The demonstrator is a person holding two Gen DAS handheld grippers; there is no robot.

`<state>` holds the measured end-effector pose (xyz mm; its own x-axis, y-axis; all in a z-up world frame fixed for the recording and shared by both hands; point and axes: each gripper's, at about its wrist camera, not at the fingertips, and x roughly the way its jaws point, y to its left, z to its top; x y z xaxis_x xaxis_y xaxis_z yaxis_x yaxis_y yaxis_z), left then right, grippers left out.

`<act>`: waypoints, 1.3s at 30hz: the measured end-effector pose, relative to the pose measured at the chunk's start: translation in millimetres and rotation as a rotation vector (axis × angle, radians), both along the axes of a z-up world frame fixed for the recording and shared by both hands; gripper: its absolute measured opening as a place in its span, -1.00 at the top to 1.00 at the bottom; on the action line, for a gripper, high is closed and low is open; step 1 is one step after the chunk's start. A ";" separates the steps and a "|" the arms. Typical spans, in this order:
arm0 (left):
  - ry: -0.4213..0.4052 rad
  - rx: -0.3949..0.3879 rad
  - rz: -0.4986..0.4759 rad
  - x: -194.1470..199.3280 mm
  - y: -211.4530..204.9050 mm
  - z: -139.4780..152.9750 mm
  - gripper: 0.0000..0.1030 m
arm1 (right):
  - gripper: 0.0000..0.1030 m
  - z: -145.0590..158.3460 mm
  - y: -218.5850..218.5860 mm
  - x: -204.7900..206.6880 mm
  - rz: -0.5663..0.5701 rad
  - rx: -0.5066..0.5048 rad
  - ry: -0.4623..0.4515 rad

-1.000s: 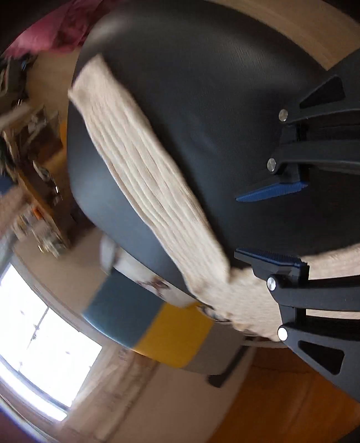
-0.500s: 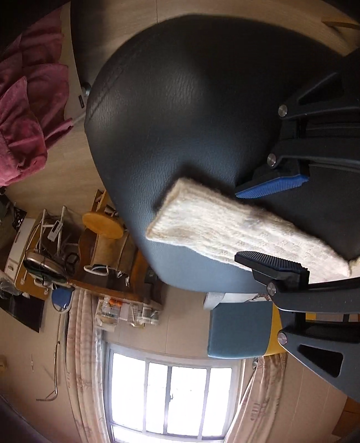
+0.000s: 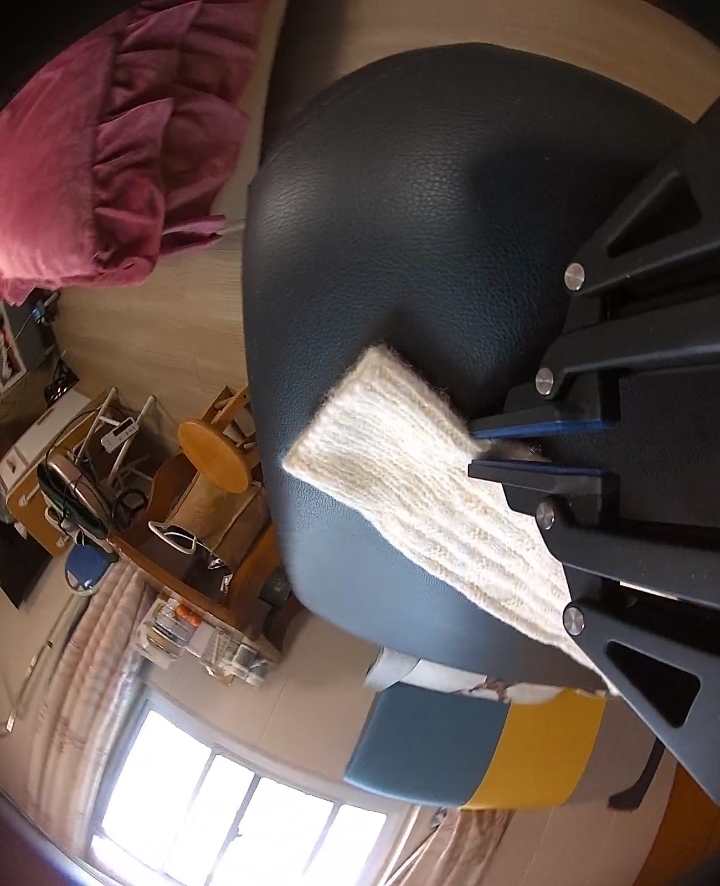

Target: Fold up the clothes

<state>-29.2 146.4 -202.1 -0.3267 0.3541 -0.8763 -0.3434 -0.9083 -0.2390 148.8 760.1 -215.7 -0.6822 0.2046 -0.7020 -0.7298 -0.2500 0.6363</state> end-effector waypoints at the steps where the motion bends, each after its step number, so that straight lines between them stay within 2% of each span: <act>1: -0.002 0.001 0.000 -0.1 -0.4 0.2 0.59 | 0.89 1.0 -0.2 -0.8 0.007 0.004 0.002; 8: -0.014 0.020 0.011 -4.9 1.9 3.5 0.56 | 0.96 23.7 -13.9 -27.1 0.127 0.040 0.117; 14: -0.028 0.079 0.022 -23.7 1.2 17.0 0.47 | 0.97 61.9 -49.1 -90.5 0.322 0.102 0.175; 17: -0.044 0.118 0.029 -39.0 2.8 24.6 0.39 | 0.96 72.3 -69.5 -114.1 0.366 0.090 0.206; 20: -0.032 0.135 0.023 -50.2 7.8 34.9 0.37 | 0.90 67.6 -69.6 -95.2 0.281 -0.004 0.288; 22: -0.011 0.137 0.011 -53.6 10.5 42.6 0.33 | 0.49 64.3 -63.2 -70.0 0.215 -0.020 0.266; 25: 0.012 0.125 -0.017 -53.2 12.1 44.9 0.20 | 0.41 53.7 -46.0 -23.3 0.088 -0.058 0.202; 27: 0.011 0.115 -0.025 -52.9 12.3 40.9 0.18 | 0.20 38.8 -32.1 1.5 0.011 -0.095 0.156; 30: -0.015 0.103 -0.018 -52.6 10.5 29.0 0.17 | 0.18 9.7 -14.5 15.6 -0.057 -0.177 0.140; 32: -0.034 0.099 -0.008 -52.4 9.2 21.7 0.17 | 0.18 -6.1 -7.2 14.7 -0.082 -0.197 0.158; 37: -0.058 0.085 0.011 -49.7 5.6 14.9 0.17 | 0.22 -18.1 -2.7 5.5 -0.152 -0.140 0.220; 39: -0.057 0.073 0.013 -49.7 4.1 14.0 0.15 | 0.22 -14.5 -3.7 -3.9 -0.113 -0.098 0.193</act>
<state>-78.9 150.4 -188.2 -0.2823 0.4138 -0.8655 -0.3155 -0.8921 -0.3236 144.9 756.4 -230.2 -0.7824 0.2244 -0.5810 -0.6119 -0.1035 0.7841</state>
